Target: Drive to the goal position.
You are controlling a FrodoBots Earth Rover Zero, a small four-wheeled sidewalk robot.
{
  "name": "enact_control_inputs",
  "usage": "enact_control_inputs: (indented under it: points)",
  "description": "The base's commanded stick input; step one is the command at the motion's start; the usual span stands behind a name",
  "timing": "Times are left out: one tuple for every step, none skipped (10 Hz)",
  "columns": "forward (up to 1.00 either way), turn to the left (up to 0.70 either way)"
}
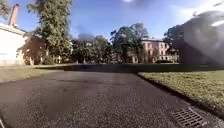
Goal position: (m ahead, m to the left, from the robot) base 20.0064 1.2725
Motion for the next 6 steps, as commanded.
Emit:
enact_control_inputs:
  points:
    - [0.5,0.0]
    - [0.5,0.0]
    - [0.5,0.0]
    - [0.5,0.0]
    - [0.5,0.0]
    - [0.5,0.0]
